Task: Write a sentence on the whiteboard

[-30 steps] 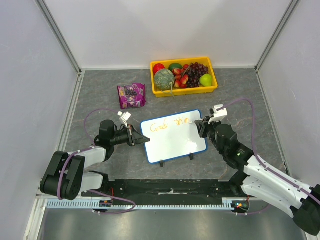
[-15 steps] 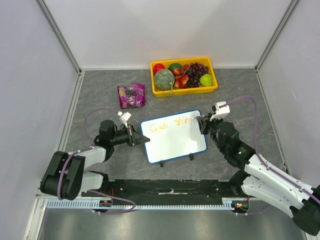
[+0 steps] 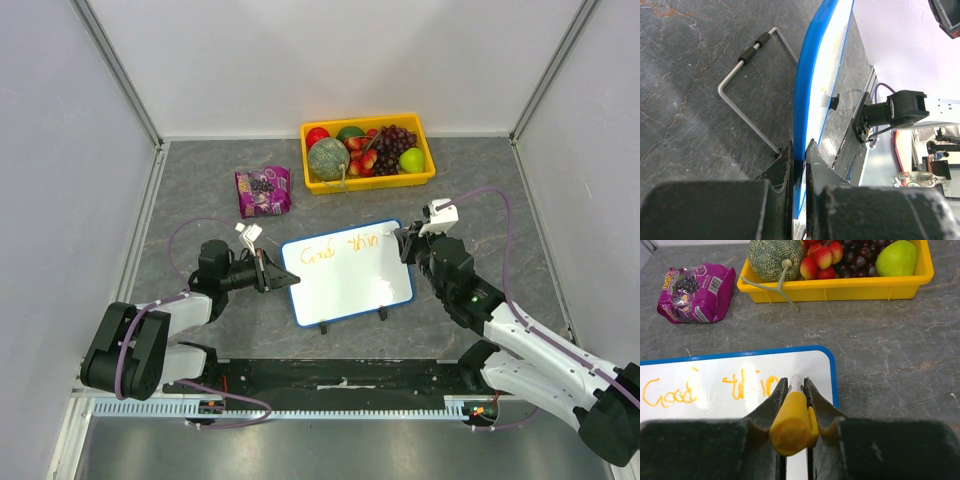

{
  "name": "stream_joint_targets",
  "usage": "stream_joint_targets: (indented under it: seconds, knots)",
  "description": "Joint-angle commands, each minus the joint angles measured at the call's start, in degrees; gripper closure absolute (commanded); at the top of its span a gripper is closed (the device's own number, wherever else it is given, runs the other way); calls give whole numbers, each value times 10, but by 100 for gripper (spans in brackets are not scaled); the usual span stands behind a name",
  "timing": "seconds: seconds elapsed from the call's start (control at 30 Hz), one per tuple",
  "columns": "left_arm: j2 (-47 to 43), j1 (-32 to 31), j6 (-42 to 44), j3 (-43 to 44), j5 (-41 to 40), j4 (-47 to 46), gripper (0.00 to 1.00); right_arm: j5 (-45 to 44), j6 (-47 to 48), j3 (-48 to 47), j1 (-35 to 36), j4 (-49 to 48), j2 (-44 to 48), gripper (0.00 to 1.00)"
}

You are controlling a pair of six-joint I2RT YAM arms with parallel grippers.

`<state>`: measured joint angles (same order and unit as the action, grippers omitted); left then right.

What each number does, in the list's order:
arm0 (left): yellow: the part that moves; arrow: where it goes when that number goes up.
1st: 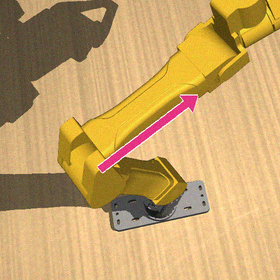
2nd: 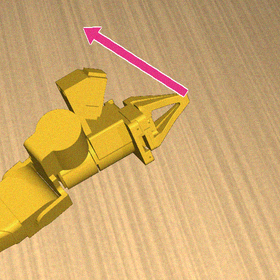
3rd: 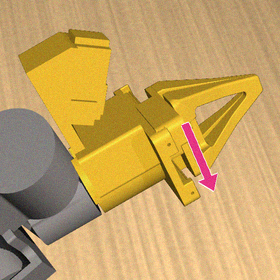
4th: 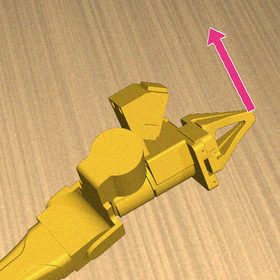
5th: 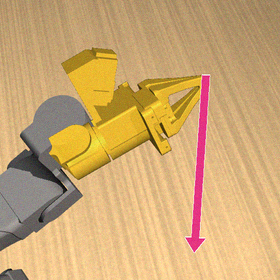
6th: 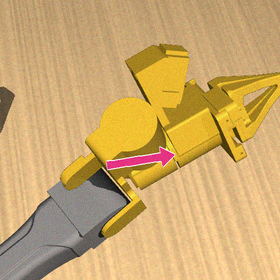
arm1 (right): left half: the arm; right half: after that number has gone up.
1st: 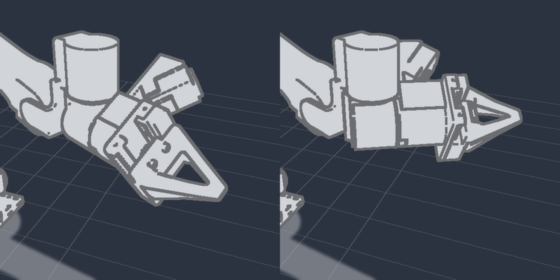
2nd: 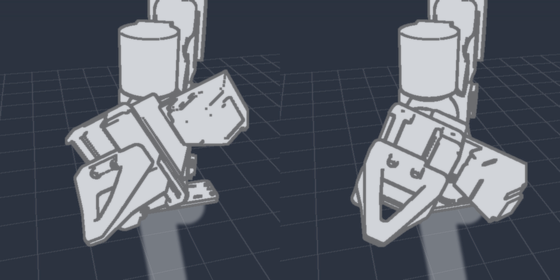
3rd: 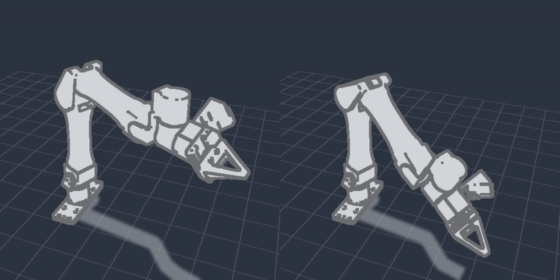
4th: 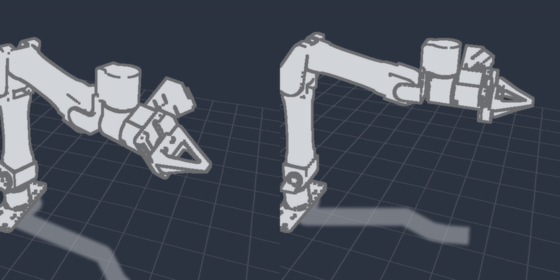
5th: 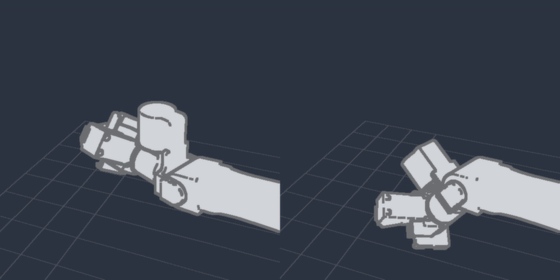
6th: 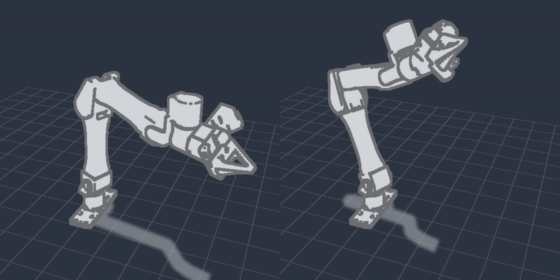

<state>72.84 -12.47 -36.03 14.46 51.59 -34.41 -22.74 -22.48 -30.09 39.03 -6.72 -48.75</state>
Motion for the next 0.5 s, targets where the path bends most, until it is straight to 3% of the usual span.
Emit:
stream_joint_targets:
  seconds: [0.0,0.47]
  knots:
    - [15,6,29,0,-94,45,98,12,5,-4,-6,-24,-6,100]
    - [17,6,28,0,-94,45,98,51,0,28,-6,23,30,100]
